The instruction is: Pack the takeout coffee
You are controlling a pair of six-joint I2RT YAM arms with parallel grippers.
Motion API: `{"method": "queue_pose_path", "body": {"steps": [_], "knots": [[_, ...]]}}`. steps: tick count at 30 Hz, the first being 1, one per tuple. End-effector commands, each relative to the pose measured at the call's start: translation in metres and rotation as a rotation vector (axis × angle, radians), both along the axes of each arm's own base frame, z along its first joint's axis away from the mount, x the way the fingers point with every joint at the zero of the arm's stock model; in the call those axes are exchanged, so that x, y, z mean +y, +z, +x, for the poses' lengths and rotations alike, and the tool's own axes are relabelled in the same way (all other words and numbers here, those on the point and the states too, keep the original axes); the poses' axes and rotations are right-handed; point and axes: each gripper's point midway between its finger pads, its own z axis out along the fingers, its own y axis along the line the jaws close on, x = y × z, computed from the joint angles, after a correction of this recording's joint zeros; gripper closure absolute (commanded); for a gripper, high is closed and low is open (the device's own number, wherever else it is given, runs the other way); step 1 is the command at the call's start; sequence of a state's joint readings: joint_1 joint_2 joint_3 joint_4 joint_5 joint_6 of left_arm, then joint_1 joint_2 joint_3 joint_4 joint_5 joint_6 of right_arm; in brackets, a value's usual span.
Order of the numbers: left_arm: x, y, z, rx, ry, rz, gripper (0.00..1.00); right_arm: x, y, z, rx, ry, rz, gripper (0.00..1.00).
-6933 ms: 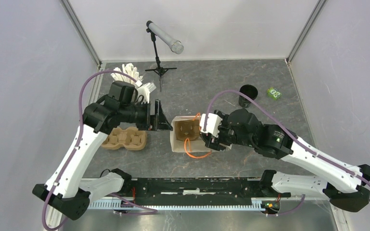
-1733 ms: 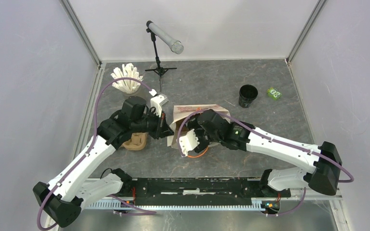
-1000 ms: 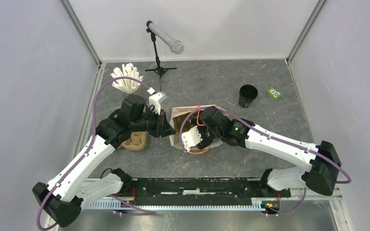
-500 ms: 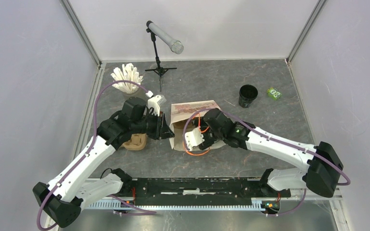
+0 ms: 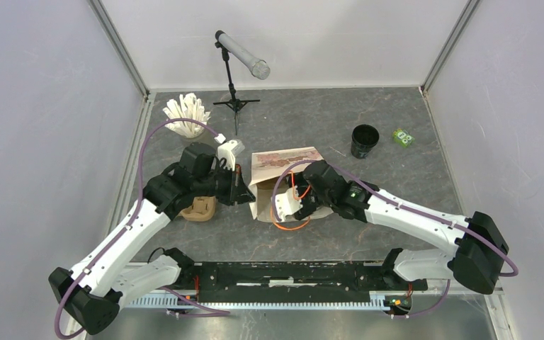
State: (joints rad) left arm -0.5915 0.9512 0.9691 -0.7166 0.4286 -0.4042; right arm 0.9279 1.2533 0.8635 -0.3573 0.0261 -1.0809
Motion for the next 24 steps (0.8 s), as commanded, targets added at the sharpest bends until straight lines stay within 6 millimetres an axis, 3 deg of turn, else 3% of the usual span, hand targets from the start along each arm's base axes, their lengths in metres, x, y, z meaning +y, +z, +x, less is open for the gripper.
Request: {"method": "queue_pose_path", "body": {"steps": [1,7,24], "knots": [[-0.01,0.019,-0.002,-0.004,-0.028,-0.064,0.98,0.006,0.02,0.006,-0.055,0.024,0.04,0.37],[-0.011,0.02,-0.004,0.002,-0.033,-0.074,0.98,0.005,0.008,0.001,-0.033,0.037,0.024,0.37],[-0.014,0.02,-0.009,0.021,-0.058,-0.094,0.98,0.001,0.001,0.018,-0.115,0.003,0.015,0.36]]}}
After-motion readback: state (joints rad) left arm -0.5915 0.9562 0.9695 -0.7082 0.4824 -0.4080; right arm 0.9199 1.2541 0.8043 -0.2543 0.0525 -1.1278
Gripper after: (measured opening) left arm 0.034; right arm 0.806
